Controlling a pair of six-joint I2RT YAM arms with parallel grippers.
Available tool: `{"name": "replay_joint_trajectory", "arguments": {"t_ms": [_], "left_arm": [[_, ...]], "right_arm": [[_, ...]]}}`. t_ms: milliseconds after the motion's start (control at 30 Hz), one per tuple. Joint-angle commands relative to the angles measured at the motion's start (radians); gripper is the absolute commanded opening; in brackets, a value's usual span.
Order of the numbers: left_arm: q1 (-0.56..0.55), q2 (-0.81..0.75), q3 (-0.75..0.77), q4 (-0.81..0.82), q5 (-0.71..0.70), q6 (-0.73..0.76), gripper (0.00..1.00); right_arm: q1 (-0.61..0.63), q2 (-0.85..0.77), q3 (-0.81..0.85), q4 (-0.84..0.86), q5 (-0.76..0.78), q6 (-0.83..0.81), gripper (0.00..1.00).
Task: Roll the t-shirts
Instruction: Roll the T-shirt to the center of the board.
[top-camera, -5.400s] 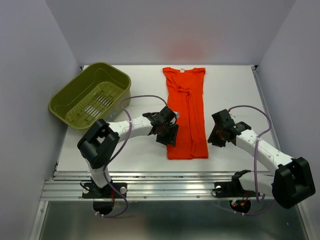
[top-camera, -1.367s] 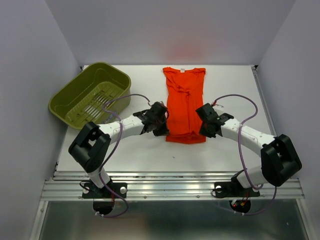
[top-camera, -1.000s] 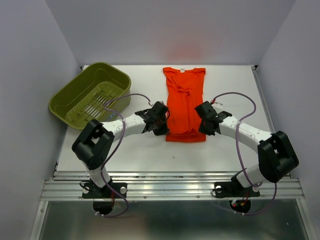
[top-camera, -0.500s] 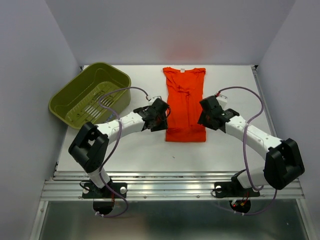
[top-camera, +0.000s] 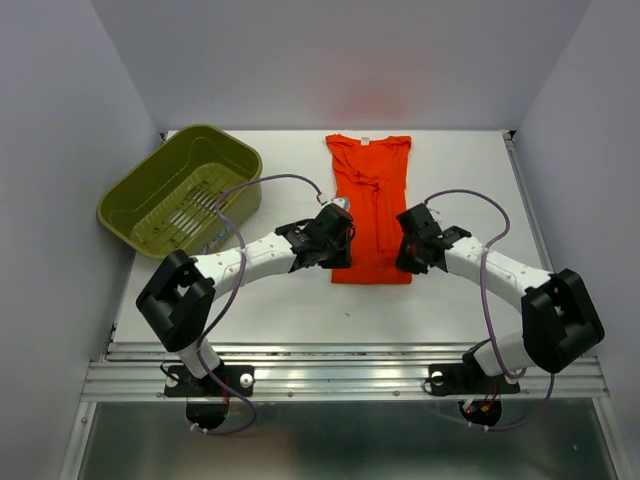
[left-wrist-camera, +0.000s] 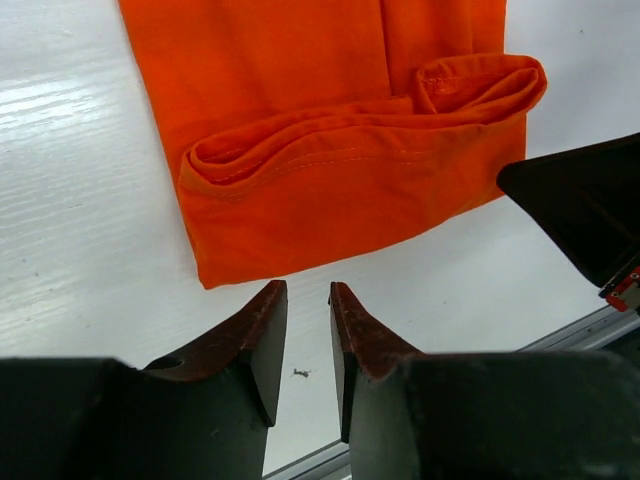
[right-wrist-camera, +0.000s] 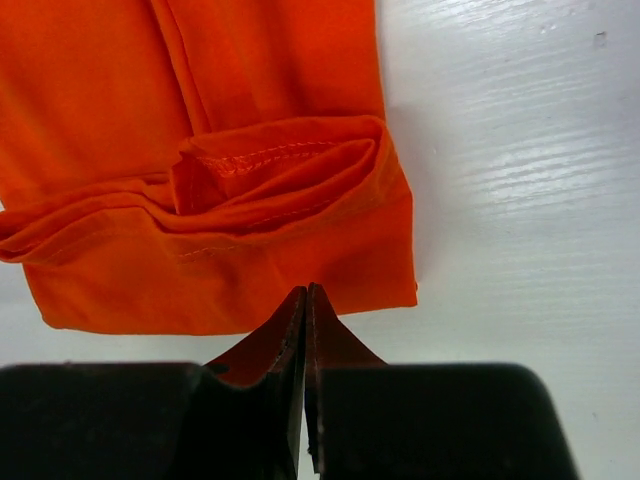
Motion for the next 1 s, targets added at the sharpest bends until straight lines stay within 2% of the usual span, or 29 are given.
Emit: {"name": "replay_joint_trajectory", "arguments": {"t_ms": [0,200,400,567,833,867,967], "left_arm": [[-0.001,0.041,-0.012,0.063,0.022,0.02,0.36],[0.001,0.142,0.002,0.091,-0.001,0.023,0.29],[0.042,0.178,-0.048,0.083,-0.058,0.063,0.24],[0.062,0.133,-0.087,0.082,-0.065,0.086,0.23],[0.062,0.079,-0.097,0.062,-0.062,0.095,0.23],[0.062,0.066,-0.096,0.057,-0.062,0.095,0.23],[0.062,-0.003,-0.091,0.034,-0.07,0.084,0.24]], "right_arm": [[-0.005,0.05,0.028,0.095,-0.045,-0.027,0.05],[-0.005,0.18,0.048,0.166,-0.065,-0.047,0.05],[-0.005,0.229,0.045,0.175,-0.034,-0.043,0.04],[-0.005,0.156,0.02,0.165,-0.019,-0.026,0.06],[-0.005,0.021,0.02,0.054,0.041,0.006,0.07],[-0.005,0.002,0.017,0.046,0.047,0.01,0.08],[-0.005,-0.05,-0.009,0.03,0.052,0.028,0.19]]}}
